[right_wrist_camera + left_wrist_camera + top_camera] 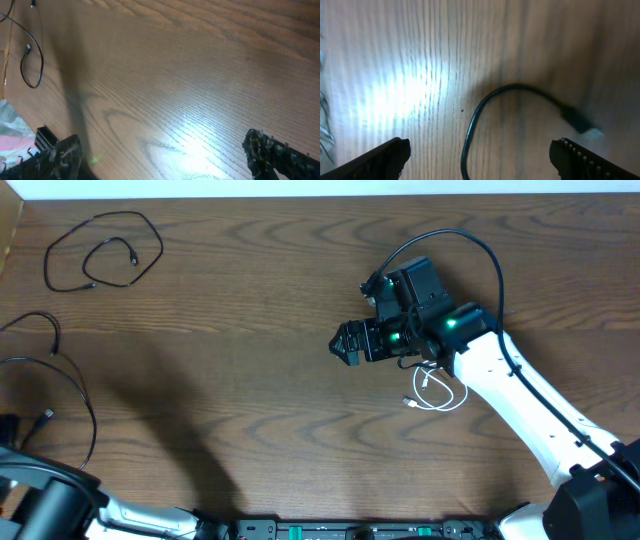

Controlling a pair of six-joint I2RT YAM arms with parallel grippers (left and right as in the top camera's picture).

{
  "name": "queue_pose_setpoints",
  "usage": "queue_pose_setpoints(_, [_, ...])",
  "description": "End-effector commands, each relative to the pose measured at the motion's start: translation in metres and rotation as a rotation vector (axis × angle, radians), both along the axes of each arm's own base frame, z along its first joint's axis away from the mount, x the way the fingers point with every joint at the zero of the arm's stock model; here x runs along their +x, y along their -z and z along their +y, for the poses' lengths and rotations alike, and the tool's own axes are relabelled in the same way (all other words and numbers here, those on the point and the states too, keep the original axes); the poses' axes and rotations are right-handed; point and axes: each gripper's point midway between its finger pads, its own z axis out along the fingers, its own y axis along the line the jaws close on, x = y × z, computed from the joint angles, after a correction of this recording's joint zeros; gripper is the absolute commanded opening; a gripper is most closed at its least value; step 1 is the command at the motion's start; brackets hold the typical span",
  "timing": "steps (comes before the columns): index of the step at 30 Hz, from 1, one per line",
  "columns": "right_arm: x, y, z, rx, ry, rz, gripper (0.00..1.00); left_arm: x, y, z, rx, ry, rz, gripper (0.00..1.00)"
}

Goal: Untangle cables

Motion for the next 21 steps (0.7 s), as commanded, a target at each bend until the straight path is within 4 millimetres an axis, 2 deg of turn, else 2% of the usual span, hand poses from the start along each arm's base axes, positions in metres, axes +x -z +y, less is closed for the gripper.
queue_pose_setpoints(1, [0.001,-0.005,0.002,0.001,-0.016,-0.025,0.99,0.008,0.026,-0.009,-0.105,0.026,-0.081,0.94])
queue_pose_setpoints(10, [0.001,-0.005,0.002,0.001,-0.016,-0.026,0.99,0.004,0.069,-0.019,-0.212,0.017,-0.046,0.93])
queue_pose_setpoints(13, [0.001,-0.005,0.003,0.002,-0.016,-0.027,0.99,0.003,0.079,-0.021,-0.231,0.015,-0.038,0.86])
queue_pose_setpoints(16, [0.002,-0.006,0.003,0.005,-0.016,-0.032,0.99,0.002,0.087,-0.023,-0.249,0.014,-0.031,0.67])
queue_pose_setpoints(21, [0.004,-0.008,0.004,0.011,-0.016,-0.043,0.99,0.002,0.093,-0.024,-0.259,0.014,-0.026,0.13])
